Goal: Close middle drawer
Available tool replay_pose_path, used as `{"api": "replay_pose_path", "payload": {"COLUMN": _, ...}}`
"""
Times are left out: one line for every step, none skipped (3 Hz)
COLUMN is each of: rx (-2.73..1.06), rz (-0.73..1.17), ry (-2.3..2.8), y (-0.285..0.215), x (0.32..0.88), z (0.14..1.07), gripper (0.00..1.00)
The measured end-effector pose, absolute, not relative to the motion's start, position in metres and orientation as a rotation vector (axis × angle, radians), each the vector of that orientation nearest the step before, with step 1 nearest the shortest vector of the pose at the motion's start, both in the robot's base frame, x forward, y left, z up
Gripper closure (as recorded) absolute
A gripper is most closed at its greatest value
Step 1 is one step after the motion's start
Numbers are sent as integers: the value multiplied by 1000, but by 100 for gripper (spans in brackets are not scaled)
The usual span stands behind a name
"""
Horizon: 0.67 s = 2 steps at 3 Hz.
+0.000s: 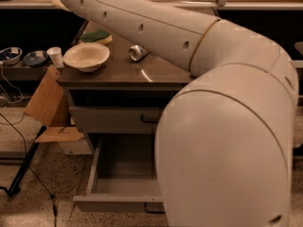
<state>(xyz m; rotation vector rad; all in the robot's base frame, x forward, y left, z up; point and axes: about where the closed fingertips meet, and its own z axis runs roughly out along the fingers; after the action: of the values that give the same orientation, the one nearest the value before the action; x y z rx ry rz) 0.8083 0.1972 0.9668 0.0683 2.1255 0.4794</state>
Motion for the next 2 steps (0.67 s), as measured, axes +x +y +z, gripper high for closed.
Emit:
{"api": "replay_pose_path", "payload": {"rx": 61, "rz": 483, "ry": 2125, "y": 198, "x": 809, "z": 966, "gripper": 0}}
{"api": "replay_pose_path", "payload": {"rx": 33, "rz": 491, "ry": 2120, "y": 202, "x": 811, "z": 965, "gripper": 0}}
